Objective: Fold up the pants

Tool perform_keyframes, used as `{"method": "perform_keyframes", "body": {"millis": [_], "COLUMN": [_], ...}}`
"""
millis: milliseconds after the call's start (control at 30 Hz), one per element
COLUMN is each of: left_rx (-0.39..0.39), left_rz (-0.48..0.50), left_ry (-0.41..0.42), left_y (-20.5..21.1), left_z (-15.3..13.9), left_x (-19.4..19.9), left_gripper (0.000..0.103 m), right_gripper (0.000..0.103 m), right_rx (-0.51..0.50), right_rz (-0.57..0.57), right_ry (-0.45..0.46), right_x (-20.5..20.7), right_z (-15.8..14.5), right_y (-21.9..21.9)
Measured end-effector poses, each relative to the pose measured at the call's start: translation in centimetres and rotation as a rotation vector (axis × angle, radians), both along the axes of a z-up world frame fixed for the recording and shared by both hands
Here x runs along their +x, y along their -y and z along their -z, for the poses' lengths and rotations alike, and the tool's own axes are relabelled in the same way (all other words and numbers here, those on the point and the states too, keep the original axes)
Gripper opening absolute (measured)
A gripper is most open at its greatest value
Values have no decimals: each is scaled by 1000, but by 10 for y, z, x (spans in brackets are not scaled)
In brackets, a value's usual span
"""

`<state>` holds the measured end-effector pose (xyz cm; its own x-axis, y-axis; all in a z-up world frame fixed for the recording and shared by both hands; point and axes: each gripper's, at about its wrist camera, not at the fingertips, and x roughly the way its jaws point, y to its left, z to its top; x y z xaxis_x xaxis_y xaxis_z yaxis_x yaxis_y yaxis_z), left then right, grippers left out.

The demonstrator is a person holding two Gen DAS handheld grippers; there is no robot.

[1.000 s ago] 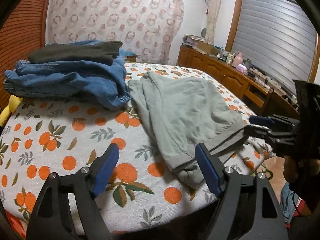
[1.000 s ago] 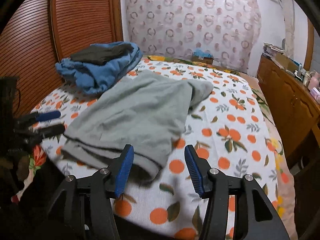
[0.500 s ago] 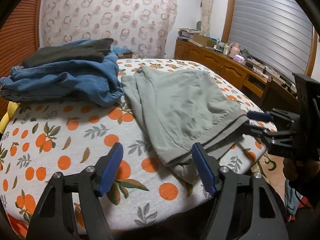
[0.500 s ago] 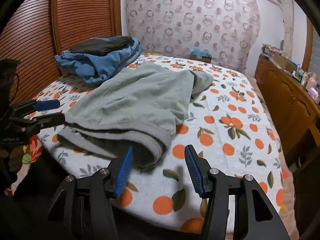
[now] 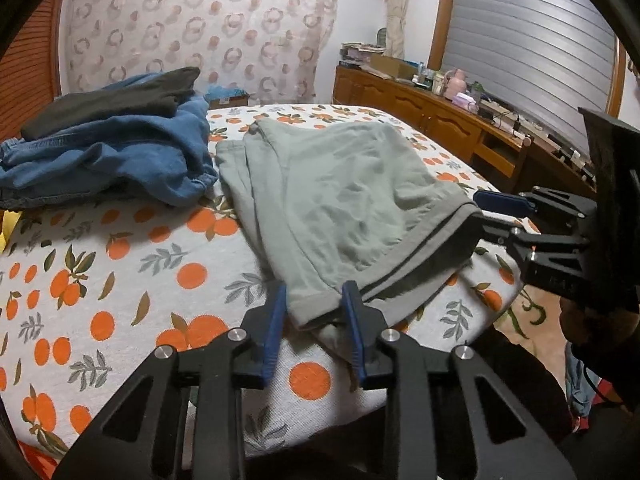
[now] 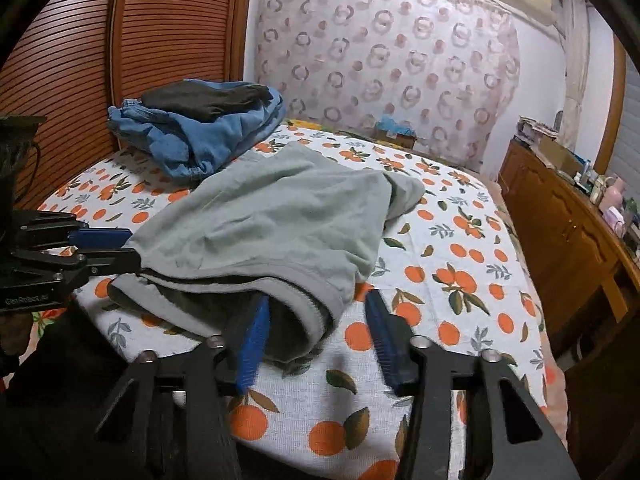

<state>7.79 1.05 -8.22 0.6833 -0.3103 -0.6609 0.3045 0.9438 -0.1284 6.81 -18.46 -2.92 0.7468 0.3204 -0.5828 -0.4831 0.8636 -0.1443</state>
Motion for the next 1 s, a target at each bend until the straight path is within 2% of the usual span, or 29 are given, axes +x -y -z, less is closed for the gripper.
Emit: {"method": "perform_keyframes", "body": {"millis": [33, 100, 167, 200, 267, 367, 567, 700, 1000], "left_rx": [4, 14, 10, 11, 30, 29, 15, 0, 24], "left_rz": [-5, -14, -13, -9, -1, 2, 21, 41, 34], "left_ry": [-3, -13, -15, -10, 6, 37, 78, 67, 15], "left_y": [0, -2, -3, -2, 3, 5, 8, 14, 15], "left_z": [0, 2, 3, 3, 0, -9, -32, -39, -17], "left_x": [0, 1, 0, -2, -5, -10, -18, -29, -32], "left_gripper": [30, 30, 29, 21, 11, 7, 5, 5, 6], "right_gripper": [34, 16, 10, 9, 8, 6, 5, 5, 5], "right_rx": [0, -8, -12, -8, -3, 18, 86, 87, 95], "right_rz": [-1, -4, -6, -11, -12, -4, 17, 16, 20], "right_ry": [1, -1, -3, -7, -13, -23, -40, -38, -96], "right_x": [0, 1, 1, 1, 0, 1, 0, -6, -22], "right_z": [0, 1, 1, 1, 2, 3, -5, -6, 10], "right_y": [1, 1, 2, 3, 4, 8, 26, 34, 44]}}
